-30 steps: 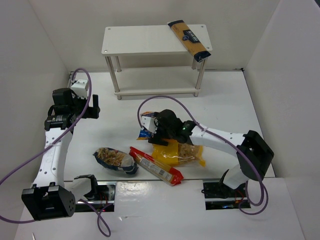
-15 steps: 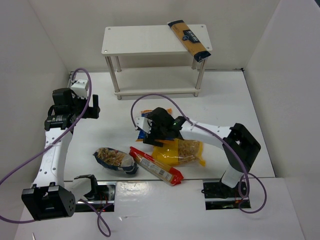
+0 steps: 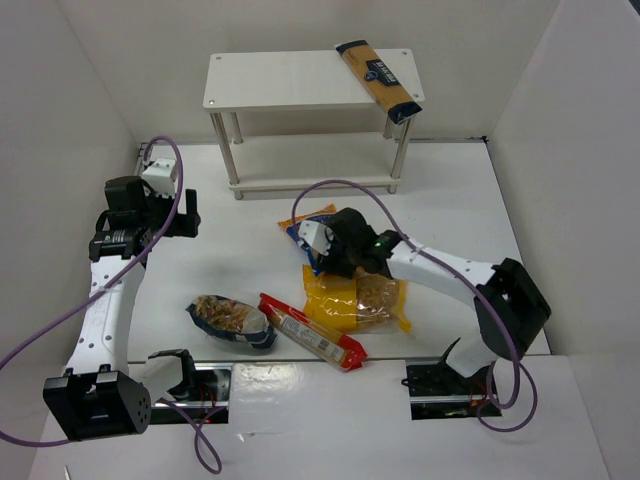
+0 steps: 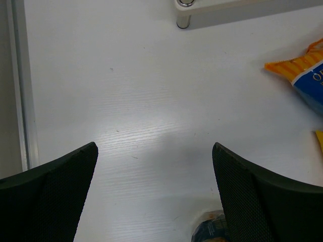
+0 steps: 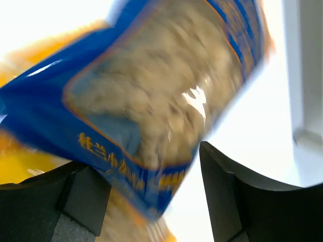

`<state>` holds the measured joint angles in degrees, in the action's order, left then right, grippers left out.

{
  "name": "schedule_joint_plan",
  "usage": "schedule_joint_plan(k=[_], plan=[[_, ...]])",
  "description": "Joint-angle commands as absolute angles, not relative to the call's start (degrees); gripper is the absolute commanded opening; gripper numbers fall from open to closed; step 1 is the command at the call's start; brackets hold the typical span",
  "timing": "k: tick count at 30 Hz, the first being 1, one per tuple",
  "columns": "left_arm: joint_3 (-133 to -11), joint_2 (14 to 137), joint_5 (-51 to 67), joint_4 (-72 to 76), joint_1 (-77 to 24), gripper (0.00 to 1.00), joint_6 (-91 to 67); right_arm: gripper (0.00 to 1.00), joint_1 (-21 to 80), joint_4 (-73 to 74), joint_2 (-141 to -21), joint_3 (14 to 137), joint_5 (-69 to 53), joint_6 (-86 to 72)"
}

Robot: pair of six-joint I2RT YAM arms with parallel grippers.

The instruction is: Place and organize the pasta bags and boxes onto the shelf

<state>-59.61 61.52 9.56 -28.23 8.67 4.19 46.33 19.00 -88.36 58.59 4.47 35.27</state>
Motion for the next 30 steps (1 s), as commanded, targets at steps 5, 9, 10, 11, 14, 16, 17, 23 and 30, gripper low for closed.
schedule_joint_plan(k=[5, 9, 10, 11, 14, 16, 17, 23, 30], plan=[[-59.4, 60.8, 11.3, -26.5, 8.9, 1.0, 3.9, 0.74, 34.4, 18.9, -76.6, 54.8, 8.3, 40.3], [-59.4, 60.3, 11.9, -26.5, 8.9, 1.0, 3.9, 0.83, 31.6, 23.0, -73.5, 56.2, 5.6, 41.2], [-59.4, 60.3, 11.9, -26.5, 8.9, 1.0, 3.9, 0.9, 31.6, 24.4, -73.5, 58.6, 3.7, 40.3], [-59.4, 60.3, 11.9, -26.5, 8.9, 1.0, 3.9, 0.93, 32.8, 26.5, -72.6, 59.8, 2.1, 38.0], [-59.4, 60.3, 11.9, -26.5, 8.9, 1.0, 3.9, 0.99, 38.7, 27.9, -71.8, 63.4, -0.9, 34.7], [-59.4, 60.3, 11.9, -26.5, 8.9, 1.0, 3.9, 0.99, 43.3, 27.3, -71.8, 63.9, -2.3, 32.7], [-59.4, 60.3, 11.9, -26.5, 8.9, 1.0, 3.9, 0.99, 44.6, 26.6, -71.8, 63.9, -2.3, 32.7], [-59.4, 60.3, 11.9, -26.5, 8.9, 1.0, 3.9, 0.99, 47.0, 17.8, -81.4, 60.3, 5.3, 33.9], [-59.4, 59.8, 11.3, -26.5, 8.9, 1.0, 3.9, 0.99, 46.0, 9.7, -87.3, 58.4, 8.8, 35.8]])
